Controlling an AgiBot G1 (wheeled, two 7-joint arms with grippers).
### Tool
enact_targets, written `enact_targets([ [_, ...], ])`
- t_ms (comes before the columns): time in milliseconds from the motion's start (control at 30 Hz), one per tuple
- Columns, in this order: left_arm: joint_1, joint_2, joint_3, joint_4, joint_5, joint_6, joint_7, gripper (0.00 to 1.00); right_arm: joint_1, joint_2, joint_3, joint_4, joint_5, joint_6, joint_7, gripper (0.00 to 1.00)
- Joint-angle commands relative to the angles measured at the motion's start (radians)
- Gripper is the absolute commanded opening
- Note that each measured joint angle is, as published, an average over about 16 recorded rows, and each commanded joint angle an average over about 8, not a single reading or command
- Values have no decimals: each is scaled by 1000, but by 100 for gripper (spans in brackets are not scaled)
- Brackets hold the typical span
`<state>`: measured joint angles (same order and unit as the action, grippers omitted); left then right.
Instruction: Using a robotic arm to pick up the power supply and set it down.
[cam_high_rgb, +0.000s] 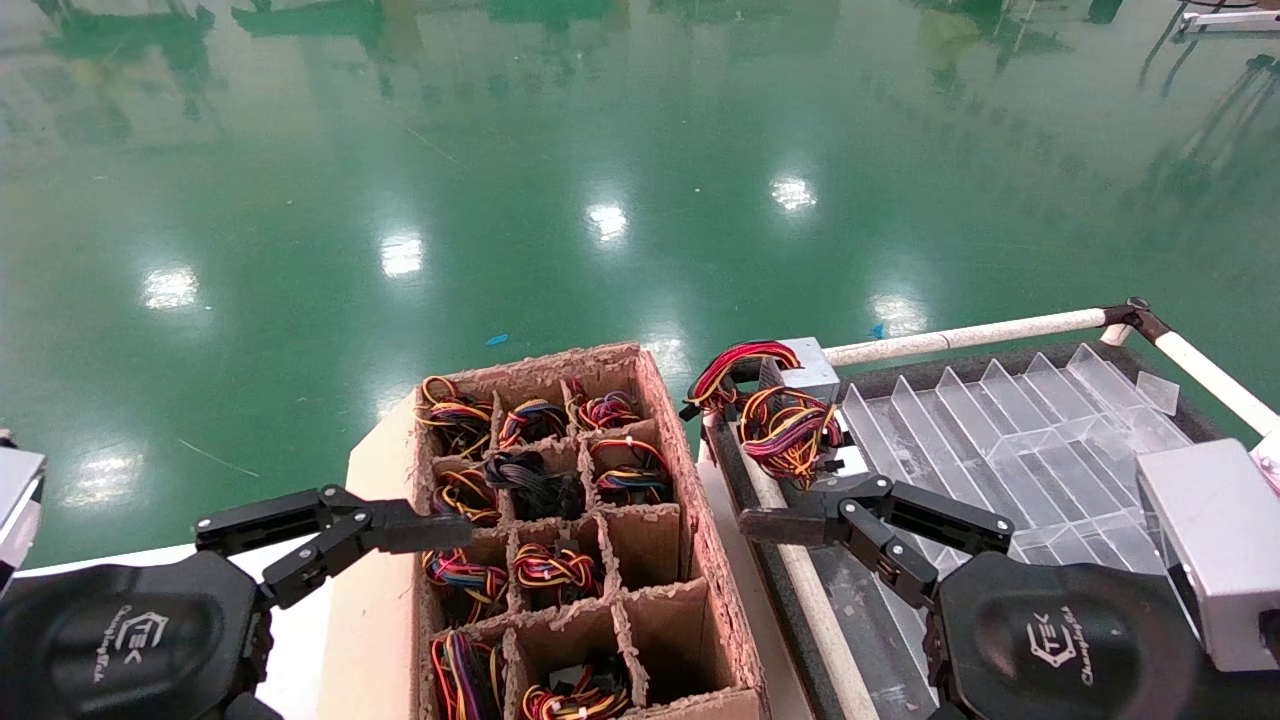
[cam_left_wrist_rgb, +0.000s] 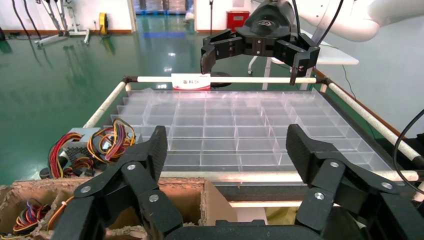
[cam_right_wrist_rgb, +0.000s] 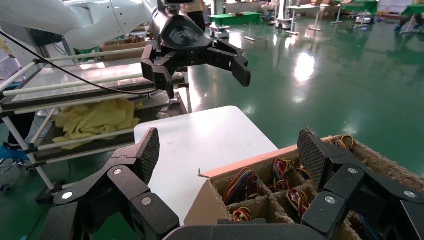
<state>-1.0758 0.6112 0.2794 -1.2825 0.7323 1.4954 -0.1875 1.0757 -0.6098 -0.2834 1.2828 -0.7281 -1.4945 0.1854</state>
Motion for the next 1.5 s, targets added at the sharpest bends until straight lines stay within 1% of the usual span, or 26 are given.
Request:
enact_targets([
  [33,0,0,0,0,0,0,0,0,0,0,0,0,0,0,0,100],
  [400,0,0,0,0,0,0,0,0,0,2,-1,-3,-5,3,0,100],
  [567,0,0,0,1,0,0,0,0,14,0,-13,-33,-54,30,-4,100],
  [700,0,0,1,1,0,0,1,0,57,-15,-42,-79,-143,64,-8,100],
  [833,-1,0,1,1,0,0,1,0,132,-56,-91,-139,-263,90,-16,100],
  [967,-1,0,1,1,-1,0,1,0,228,-121,-152,-212,-401,109,-37,100],
  [1133,-1,0,2,1,-1,0,1,0,354,-224,-232,-316,-567,128,-87,100],
  [1167,-1,0,2,1,-1,0,1,0,378,-247,-247,-339,-596,130,-99,95],
  [1233,-1,0,2,1,-1,0,1,0,421,-290,-274,-385,-648,136,-127,79],
  [1267,-1,0,2,1,-1,0,1,0,442,-312,-287,-409,-672,139,-142,69],
  [1400,-1,-1,2,1,-1,0,1,0,510,-398,-334,-496,-759,162,-201,19],
  [1433,-1,-1,2,1,-1,0,1,0,524,-419,-344,-516,-777,170,-216,11],
  [1500,-1,-1,3,1,-1,0,1,0,548,-460,-363,-555,-811,189,-243,2],
])
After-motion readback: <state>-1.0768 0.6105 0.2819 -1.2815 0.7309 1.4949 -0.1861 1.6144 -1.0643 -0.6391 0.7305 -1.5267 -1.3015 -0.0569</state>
